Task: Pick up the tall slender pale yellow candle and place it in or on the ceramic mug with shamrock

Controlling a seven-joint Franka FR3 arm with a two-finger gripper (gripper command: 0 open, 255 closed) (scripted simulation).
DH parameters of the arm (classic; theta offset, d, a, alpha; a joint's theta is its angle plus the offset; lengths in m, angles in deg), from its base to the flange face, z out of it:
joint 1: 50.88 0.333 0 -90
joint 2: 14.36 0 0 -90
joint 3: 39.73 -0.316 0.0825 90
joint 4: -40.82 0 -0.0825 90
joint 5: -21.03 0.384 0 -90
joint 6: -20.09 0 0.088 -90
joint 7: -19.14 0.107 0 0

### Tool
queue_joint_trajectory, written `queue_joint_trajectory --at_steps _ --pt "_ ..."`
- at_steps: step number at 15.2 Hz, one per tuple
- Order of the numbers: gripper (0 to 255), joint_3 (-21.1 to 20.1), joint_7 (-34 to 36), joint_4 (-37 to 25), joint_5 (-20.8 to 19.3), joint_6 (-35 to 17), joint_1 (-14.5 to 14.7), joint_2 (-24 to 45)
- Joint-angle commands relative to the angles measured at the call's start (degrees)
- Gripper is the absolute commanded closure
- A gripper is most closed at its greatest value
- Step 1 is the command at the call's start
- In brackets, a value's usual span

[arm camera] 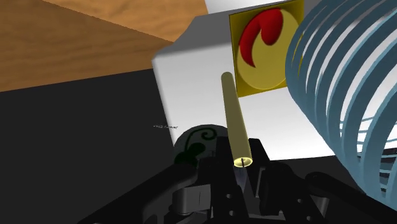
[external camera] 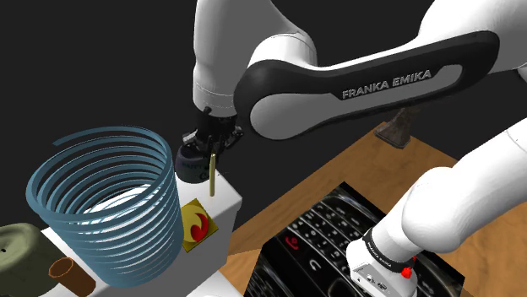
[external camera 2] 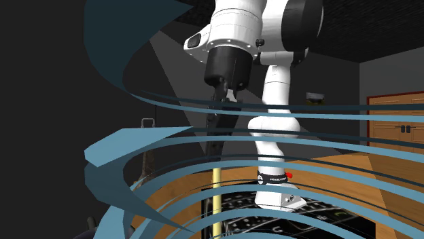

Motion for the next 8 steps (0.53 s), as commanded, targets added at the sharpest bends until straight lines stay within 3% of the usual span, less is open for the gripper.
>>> queue_joint_trajectory --at_steps 1,8 --pt "255 0.22 -0.46 -1.24 0.35 1.59 0.01 -0.44" --pt "255 0.85 -1.66 -5.61 1.23 6.89 0.03 -1.64"
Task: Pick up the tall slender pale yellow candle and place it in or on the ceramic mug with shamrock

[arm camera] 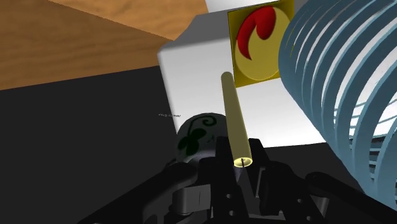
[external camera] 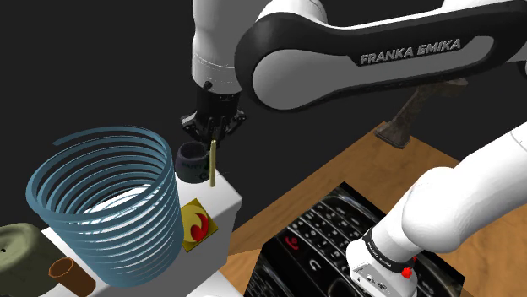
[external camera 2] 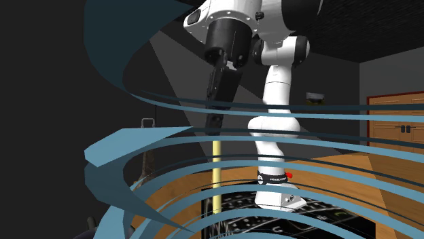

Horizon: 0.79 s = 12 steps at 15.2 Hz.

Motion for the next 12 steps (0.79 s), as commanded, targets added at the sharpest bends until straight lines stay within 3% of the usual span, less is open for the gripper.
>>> queue_joint_trajectory --at_steps 1,7,12 --pt "255 0.1 -0.21 -1.56 0.1 1.7 -0.01 -0.14" --pt "255 0.46 -0.86 -5.8 0.36 6.19 -0.11 -0.49" --pt "255 1.96 -3.88 -14.89 -3.34 9.51 -2.62 6.16"
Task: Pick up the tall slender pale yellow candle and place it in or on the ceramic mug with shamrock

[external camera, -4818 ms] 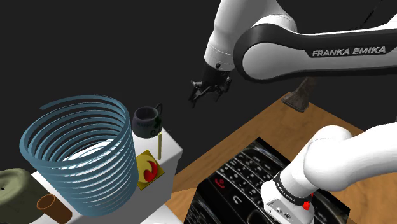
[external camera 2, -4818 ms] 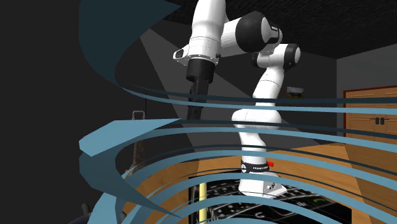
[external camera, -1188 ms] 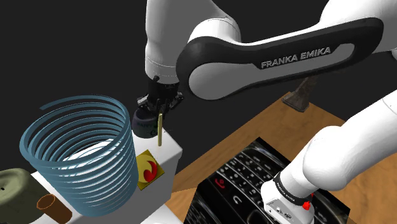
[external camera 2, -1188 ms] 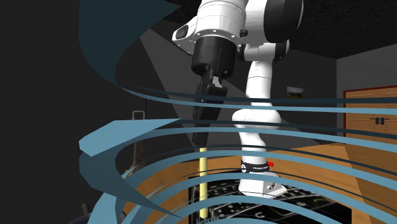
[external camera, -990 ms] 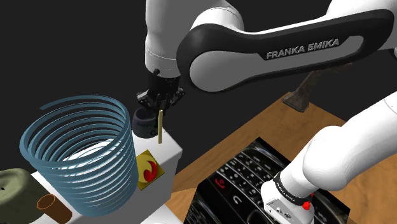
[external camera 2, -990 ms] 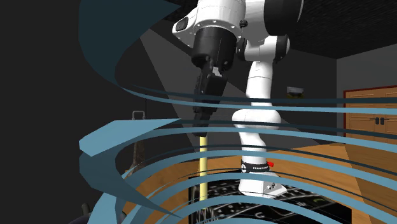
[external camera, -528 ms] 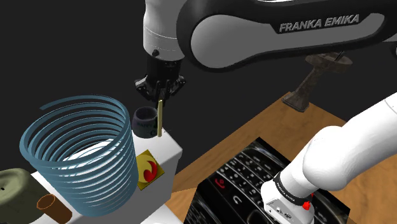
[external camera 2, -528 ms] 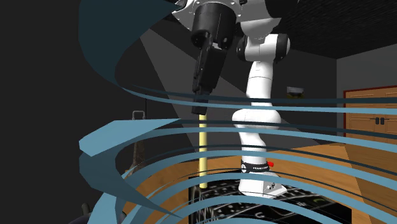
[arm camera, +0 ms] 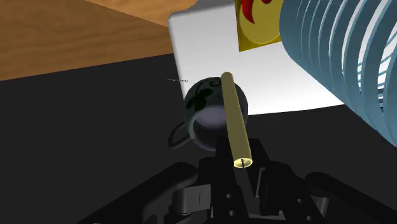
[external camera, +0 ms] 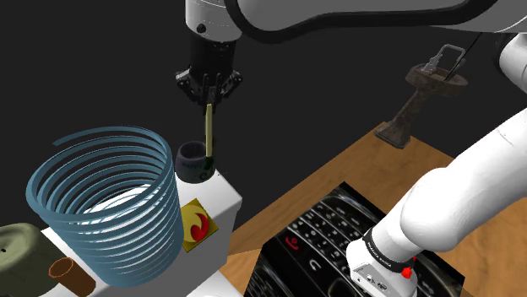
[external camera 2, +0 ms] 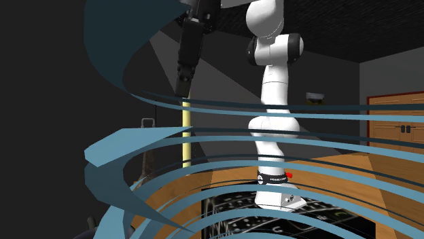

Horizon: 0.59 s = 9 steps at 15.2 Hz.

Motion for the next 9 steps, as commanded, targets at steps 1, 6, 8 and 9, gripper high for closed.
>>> queue_joint_trajectory --at_steps 1,6,8,9 --pt "255 0.54 -1.14 -3.73 -1.39 1.55 -0.8 2.55" --pt "255 1.55 -3.53 -15.74 -5.75 6.33 -1.89 10.95" --pt "255 1.94 -4.44 -21.51 -7.7 8.73 -1.79 14.82" --pt "255 2.14 -4.91 -24.67 -8.73 10.08 -1.59 16.89"
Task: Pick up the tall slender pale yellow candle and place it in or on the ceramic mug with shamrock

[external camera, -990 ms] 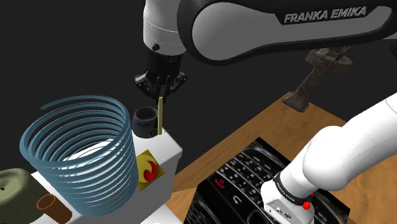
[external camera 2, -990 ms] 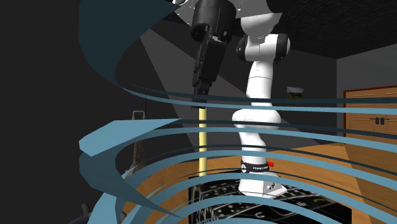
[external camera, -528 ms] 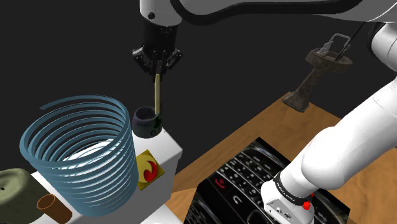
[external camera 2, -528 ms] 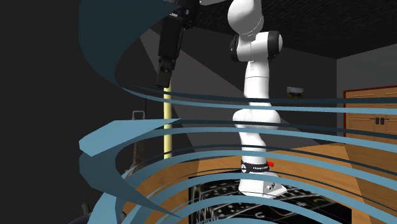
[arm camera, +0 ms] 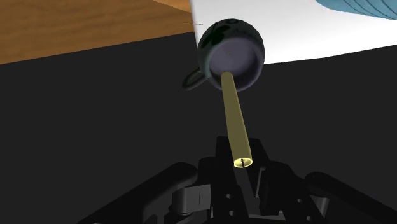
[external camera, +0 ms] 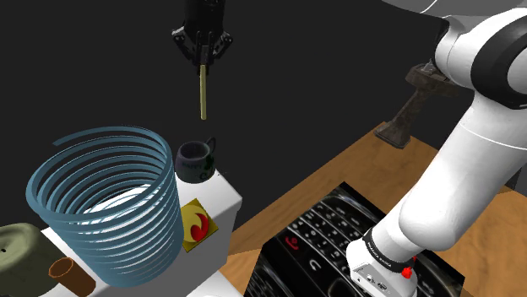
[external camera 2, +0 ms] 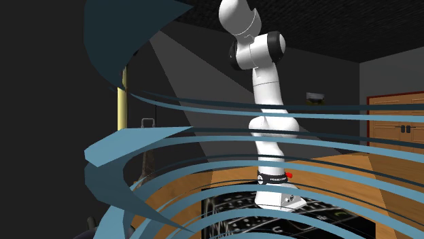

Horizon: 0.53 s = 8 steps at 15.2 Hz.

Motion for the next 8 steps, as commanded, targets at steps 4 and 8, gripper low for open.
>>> queue_joint_trajectory --at_steps 4,8 --pt "255 0.49 -0.66 -2.03 -1.3 -0.32 -0.07 2.64" --pt "255 0.61 -0.48 2.03 -0.92 -3.71 -0.59 1.85"
